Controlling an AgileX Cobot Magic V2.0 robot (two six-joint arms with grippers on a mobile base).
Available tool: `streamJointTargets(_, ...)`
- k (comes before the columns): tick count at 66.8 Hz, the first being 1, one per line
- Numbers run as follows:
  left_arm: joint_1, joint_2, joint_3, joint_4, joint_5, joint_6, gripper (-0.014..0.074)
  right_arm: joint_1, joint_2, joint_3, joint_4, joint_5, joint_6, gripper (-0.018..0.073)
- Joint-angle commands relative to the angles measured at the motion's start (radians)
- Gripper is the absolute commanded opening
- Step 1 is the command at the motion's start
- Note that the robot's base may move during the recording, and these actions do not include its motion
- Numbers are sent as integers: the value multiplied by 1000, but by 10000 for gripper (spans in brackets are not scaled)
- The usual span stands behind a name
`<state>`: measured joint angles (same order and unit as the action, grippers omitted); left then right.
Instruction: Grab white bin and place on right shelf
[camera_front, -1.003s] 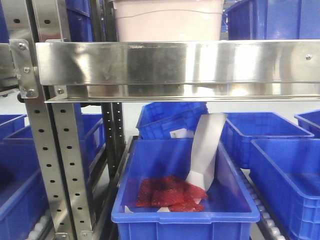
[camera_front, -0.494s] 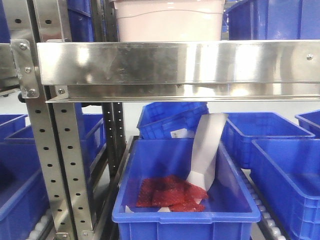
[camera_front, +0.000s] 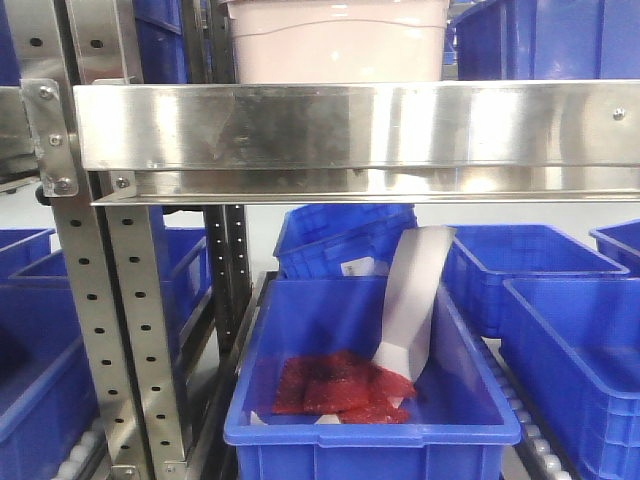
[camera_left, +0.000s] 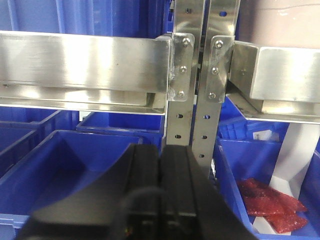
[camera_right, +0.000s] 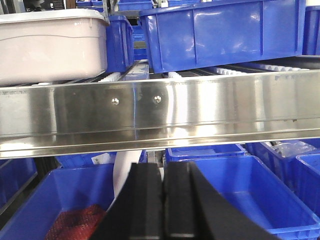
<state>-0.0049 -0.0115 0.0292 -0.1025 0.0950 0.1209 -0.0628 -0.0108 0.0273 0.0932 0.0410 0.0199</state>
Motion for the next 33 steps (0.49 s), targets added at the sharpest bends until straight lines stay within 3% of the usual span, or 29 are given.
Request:
streamJointTargets(1,-8,-12,0,-9,-95,-9,-118,-3,-18,1,-13,-92,-6,57)
streamJointTargets(33,-8,-12,0,-9,-95,-9,-118,-3,-18,1,-13,-92,-6,57)
